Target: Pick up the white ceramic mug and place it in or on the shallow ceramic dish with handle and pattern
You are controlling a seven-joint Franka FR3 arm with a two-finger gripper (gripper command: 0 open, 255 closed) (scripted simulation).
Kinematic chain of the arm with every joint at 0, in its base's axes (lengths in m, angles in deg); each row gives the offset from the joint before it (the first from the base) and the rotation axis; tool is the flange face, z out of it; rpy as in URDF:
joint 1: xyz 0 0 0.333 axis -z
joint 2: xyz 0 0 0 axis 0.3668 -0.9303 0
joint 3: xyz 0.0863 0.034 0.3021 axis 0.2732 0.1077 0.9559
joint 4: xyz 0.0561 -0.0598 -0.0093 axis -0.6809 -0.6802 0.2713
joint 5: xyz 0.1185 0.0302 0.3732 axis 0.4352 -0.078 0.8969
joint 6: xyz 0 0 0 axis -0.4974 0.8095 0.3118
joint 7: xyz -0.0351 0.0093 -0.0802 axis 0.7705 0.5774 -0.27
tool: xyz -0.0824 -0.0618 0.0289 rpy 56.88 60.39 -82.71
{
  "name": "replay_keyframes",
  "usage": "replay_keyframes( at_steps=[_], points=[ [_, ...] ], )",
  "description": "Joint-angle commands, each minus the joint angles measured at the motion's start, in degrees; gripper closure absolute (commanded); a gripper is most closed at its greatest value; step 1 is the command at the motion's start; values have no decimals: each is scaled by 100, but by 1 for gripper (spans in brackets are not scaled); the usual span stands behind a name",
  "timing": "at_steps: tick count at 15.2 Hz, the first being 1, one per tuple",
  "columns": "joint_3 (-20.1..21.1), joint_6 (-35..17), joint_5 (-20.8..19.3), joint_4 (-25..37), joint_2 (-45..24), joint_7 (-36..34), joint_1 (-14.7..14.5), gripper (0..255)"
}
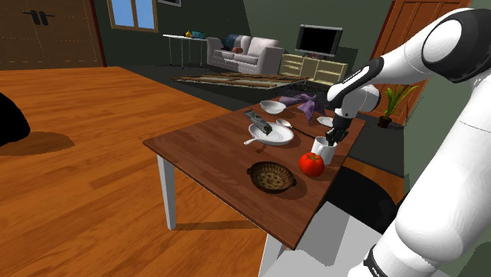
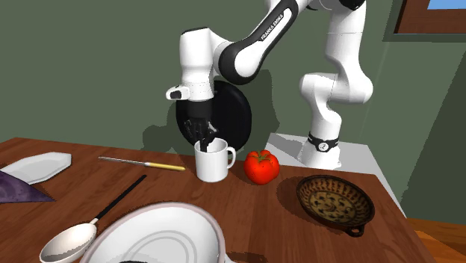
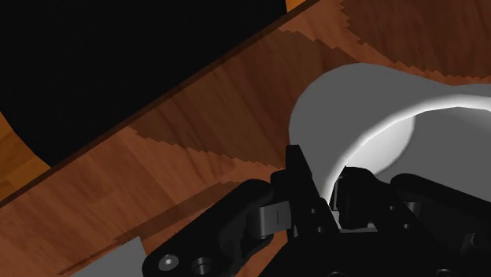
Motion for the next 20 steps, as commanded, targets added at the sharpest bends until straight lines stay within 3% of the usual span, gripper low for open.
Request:
replay_keyframes(
  at_steps=[1, 4, 20],
  points=[
    [1, -1, 0, 0, -1, 0, 0, 255],
    [1, -1, 1, 0, -1, 1, 0, 255],
    [67, 1216, -574, 629, 746, -437, -26, 255]
  ],
)
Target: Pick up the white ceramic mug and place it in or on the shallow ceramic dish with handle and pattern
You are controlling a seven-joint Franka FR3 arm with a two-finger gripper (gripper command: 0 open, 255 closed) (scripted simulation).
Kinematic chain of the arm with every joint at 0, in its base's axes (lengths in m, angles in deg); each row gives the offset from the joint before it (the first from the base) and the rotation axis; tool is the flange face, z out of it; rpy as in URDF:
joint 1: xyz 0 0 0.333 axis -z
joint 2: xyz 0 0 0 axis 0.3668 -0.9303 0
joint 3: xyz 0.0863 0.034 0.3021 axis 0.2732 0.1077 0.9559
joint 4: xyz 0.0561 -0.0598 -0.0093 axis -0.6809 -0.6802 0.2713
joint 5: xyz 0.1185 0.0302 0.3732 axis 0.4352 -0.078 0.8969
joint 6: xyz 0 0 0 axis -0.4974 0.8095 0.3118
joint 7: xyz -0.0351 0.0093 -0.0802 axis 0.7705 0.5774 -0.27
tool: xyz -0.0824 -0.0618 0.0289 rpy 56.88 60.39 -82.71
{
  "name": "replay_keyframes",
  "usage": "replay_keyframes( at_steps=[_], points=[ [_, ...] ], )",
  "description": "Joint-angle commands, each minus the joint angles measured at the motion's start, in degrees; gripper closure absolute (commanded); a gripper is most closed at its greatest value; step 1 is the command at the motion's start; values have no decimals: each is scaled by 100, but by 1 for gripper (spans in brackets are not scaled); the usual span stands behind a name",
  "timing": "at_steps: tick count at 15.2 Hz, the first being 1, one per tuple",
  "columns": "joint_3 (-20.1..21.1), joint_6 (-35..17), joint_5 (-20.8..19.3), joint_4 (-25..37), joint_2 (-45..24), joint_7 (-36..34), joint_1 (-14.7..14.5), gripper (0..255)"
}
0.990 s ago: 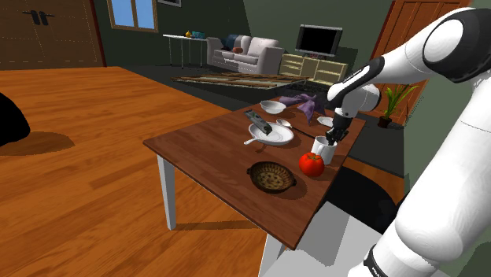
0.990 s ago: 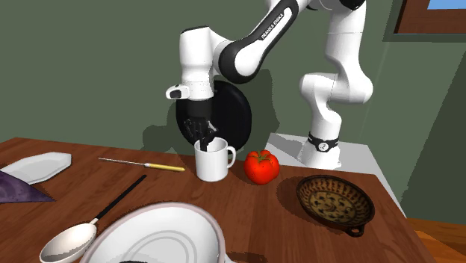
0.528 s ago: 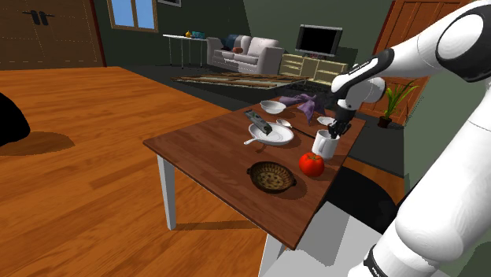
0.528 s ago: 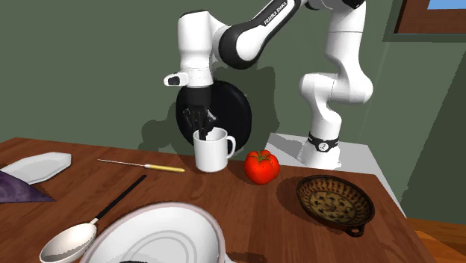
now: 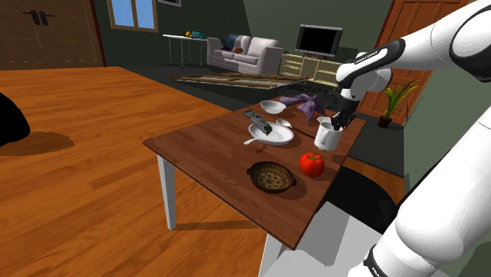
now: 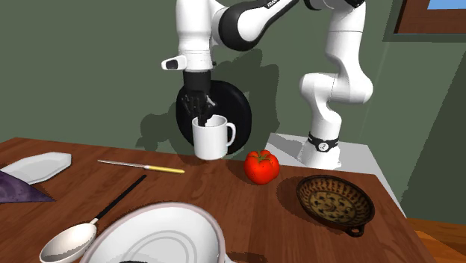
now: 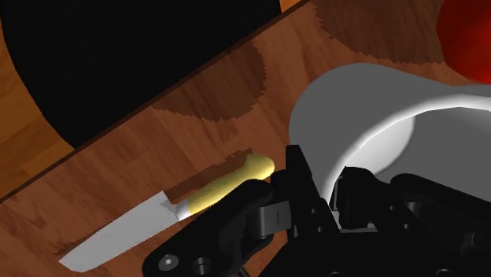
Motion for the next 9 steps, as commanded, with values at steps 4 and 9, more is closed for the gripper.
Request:
replay_keyframes(
  at_steps=[4, 9],
  points=[
    [44, 394, -109, 250, 176, -92, -4, 255],
    [273, 629, -352, 118, 601, -513, -82, 255]
  ],
)
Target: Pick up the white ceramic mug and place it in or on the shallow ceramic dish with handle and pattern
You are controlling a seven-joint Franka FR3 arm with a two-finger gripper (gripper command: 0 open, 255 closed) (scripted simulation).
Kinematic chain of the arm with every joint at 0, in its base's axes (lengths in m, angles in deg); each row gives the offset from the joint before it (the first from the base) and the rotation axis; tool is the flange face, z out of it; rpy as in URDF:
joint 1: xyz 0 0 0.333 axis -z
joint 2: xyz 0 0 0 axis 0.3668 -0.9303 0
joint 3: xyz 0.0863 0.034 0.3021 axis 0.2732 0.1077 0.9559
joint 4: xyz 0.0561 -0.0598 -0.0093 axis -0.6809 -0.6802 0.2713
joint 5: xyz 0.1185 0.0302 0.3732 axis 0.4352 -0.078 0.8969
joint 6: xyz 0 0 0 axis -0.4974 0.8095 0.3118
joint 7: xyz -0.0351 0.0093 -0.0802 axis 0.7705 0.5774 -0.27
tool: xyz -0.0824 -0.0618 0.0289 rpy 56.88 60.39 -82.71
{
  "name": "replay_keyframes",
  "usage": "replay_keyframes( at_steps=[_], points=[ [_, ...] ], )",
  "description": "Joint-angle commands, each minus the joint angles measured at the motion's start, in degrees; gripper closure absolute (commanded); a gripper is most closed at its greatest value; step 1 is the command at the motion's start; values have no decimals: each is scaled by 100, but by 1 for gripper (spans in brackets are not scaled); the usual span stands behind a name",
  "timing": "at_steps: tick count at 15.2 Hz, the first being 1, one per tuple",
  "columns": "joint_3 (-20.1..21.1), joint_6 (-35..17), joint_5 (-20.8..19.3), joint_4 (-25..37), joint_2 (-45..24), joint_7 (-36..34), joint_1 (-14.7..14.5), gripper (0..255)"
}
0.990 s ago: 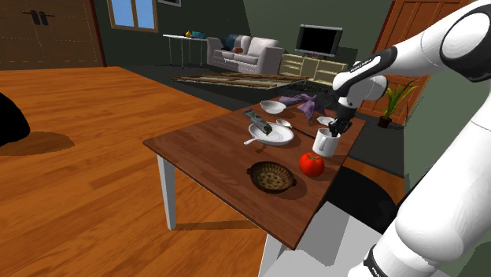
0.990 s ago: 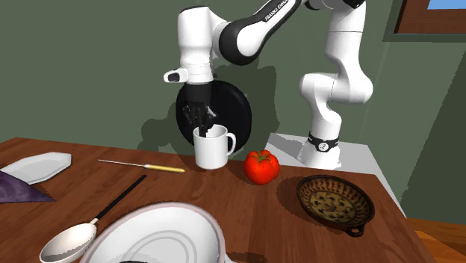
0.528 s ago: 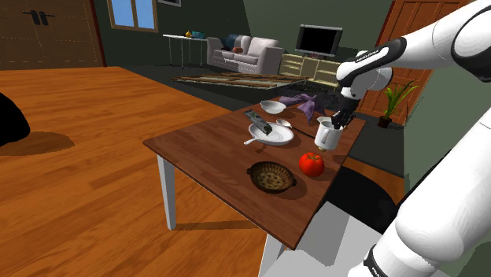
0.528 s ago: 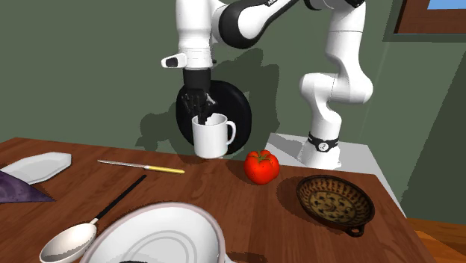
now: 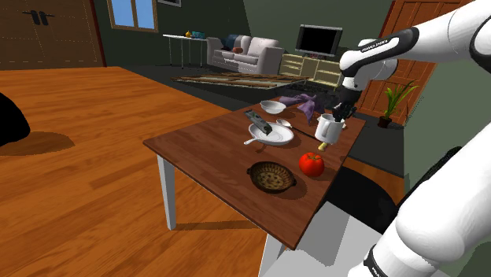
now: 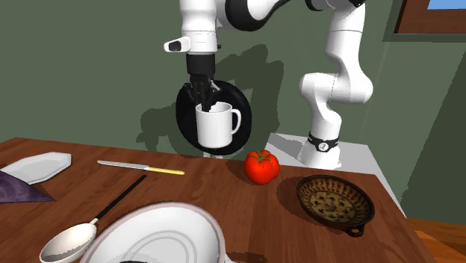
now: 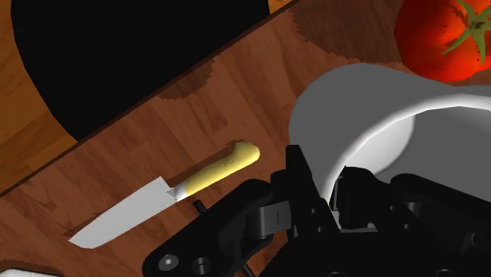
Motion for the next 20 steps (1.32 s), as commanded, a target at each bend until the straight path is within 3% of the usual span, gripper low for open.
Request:
replay_keyframes(
  at_steps=[1, 9, 20],
  points=[
    [195, 22, -171, -259, 315, -354, -56, 255],
    [1130, 159, -439, -1148, 1325, -1693, -272, 255],
    [2405, 369, -103, -1715, 1997, -3316, -788, 255]
  ],
)
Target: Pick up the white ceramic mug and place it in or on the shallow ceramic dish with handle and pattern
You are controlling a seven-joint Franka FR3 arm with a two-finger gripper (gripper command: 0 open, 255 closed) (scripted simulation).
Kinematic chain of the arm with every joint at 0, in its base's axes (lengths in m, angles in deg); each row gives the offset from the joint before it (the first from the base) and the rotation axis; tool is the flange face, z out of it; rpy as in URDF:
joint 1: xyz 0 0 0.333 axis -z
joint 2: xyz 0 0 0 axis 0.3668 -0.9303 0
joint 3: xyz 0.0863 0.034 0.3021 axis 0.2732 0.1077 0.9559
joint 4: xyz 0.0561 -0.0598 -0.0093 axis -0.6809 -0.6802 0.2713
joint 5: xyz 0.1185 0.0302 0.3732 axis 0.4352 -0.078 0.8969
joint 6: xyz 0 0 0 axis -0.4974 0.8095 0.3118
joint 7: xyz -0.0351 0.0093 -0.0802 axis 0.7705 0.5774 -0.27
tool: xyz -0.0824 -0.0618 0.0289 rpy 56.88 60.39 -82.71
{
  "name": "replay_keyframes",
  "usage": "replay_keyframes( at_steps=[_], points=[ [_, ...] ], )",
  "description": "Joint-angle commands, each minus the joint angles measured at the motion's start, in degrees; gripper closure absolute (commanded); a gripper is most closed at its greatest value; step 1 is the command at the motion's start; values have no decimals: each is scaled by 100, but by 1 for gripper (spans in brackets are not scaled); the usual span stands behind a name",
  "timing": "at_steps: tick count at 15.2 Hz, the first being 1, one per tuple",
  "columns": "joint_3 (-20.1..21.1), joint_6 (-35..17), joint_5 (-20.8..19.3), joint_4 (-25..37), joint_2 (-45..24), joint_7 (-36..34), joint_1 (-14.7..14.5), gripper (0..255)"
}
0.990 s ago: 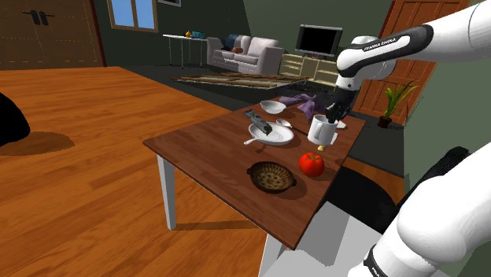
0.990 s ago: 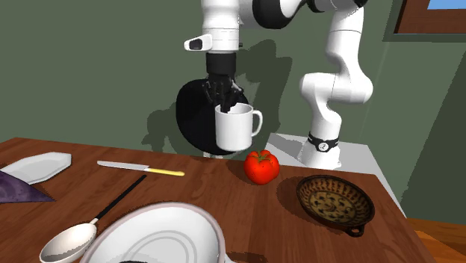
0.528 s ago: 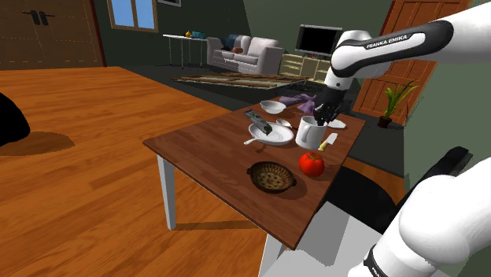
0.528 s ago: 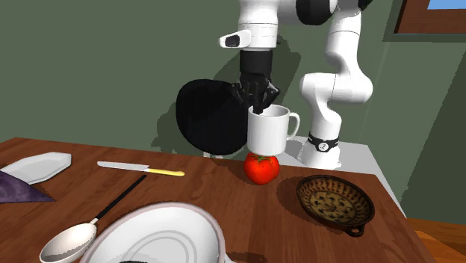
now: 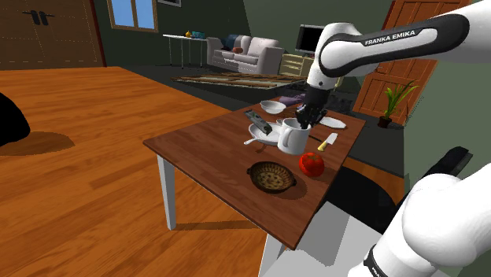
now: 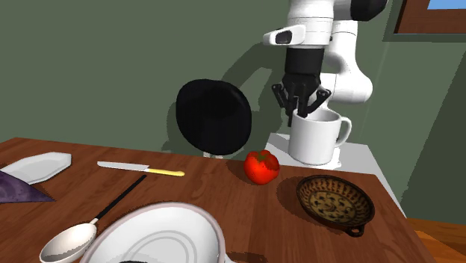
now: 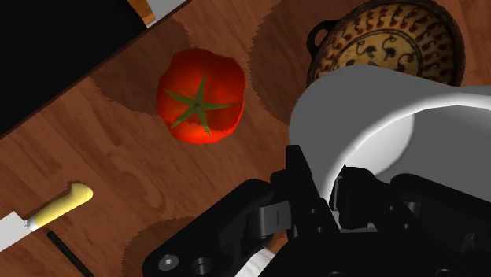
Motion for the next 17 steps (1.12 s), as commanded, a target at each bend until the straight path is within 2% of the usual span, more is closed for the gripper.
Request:
replay_keyframes(
  at_steps=[1, 5, 17],
  points=[
    [230, 8, 103, -37, 31, -300, -120, 255],
    [669, 53, 315, -22, 39, -850, -359, 255],
    [621, -944, 292, -762, -218, -849, -351, 255]
  ],
)
